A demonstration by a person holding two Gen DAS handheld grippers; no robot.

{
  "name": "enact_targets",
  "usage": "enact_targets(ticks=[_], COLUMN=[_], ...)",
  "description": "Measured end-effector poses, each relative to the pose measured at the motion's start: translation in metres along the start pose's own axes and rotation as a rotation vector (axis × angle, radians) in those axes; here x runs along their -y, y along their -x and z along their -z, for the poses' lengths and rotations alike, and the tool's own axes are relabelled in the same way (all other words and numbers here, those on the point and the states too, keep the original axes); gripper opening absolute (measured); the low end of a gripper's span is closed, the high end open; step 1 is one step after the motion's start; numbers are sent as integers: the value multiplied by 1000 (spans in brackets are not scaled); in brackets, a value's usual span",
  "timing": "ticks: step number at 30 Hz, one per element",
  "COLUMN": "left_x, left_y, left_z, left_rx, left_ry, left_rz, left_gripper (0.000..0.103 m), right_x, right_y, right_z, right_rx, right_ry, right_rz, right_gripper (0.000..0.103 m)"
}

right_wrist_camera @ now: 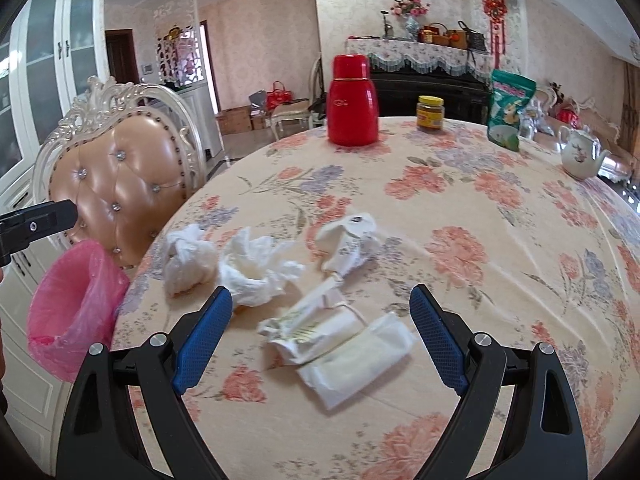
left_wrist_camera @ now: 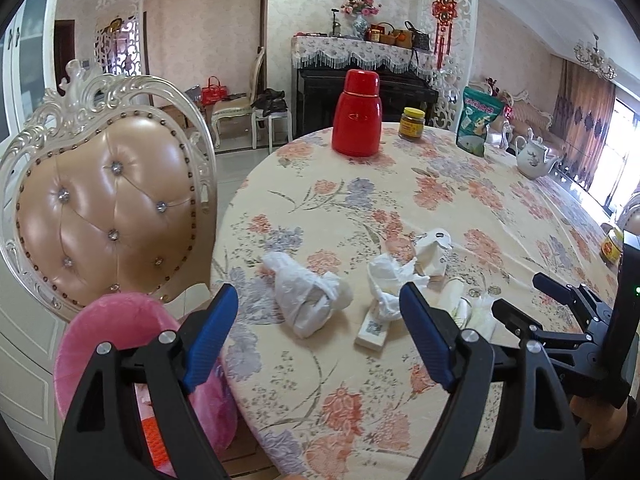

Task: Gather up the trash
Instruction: 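Move both tools back over the table toward the remaining tissues, then grasp the crumpled white plastic bag with the left tool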

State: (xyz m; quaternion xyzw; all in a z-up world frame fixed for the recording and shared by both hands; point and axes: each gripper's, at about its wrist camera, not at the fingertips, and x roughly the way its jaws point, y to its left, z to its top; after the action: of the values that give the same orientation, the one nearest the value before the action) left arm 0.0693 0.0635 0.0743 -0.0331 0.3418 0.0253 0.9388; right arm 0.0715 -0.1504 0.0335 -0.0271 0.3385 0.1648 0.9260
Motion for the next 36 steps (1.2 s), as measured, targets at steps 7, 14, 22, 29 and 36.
enact_targets(ticks=[7, 14, 22, 29, 36], left_x=[15, 14, 1, -4, -9], left_y=[-19, -36, -67, -99, -129], left_z=[0, 3, 8, 13, 14], left_rx=[-15, -30, -70, -113, -144], left_ry=[-8, 1, 24, 34, 49], left_rz=[7, 3, -2, 7, 4], left_gripper=[80, 80, 80, 79, 79], right_x=[25, 39, 58, 67, 79], right_y=[-7, -18, -28, -34, -38], right_z=[2, 6, 10, 13, 14], right_rx=[-17, -49, -74, -89, -95], right_ry=[-47, -70, -109, -121, -148], right_rz=[21, 47, 85, 110, 132], right_gripper=[85, 85, 85, 85, 85])
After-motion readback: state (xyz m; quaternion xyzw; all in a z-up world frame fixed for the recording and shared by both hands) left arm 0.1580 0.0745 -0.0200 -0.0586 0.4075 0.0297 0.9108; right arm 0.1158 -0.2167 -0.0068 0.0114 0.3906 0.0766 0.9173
